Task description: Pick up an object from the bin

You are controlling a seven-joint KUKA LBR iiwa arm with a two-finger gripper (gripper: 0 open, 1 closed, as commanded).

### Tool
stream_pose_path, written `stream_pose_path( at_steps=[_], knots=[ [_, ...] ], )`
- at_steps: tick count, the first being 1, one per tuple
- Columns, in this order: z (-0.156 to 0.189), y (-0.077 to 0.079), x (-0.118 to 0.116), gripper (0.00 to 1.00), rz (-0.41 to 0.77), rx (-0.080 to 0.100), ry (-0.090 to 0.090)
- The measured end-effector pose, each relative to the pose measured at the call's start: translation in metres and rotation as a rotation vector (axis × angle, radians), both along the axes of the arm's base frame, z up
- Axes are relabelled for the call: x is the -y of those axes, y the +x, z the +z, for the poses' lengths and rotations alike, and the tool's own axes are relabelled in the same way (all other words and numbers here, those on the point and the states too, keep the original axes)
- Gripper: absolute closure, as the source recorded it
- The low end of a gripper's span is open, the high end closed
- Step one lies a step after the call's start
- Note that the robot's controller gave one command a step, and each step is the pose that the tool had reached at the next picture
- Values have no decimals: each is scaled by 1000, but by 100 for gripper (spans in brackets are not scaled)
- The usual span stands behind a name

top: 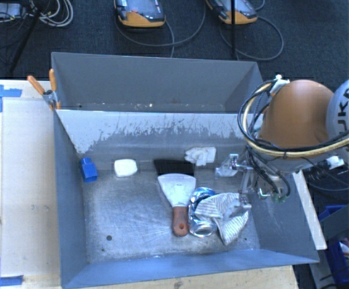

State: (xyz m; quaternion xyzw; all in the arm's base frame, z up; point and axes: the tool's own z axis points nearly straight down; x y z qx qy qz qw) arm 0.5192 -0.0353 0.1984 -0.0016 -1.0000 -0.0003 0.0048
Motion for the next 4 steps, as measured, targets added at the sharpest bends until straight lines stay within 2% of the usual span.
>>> stream_pose_path(
  at_steps=[1, 2, 3, 4],
  knots=[
    [4, 2, 0, 0, 1, 8, -1],
    [-111, 22, -27, 100, -49, 54, 11],
    [-111, 22, -27, 100, -48, 54, 11],
    [-110, 15, -21, 100, -52, 39, 4]
  ],
)
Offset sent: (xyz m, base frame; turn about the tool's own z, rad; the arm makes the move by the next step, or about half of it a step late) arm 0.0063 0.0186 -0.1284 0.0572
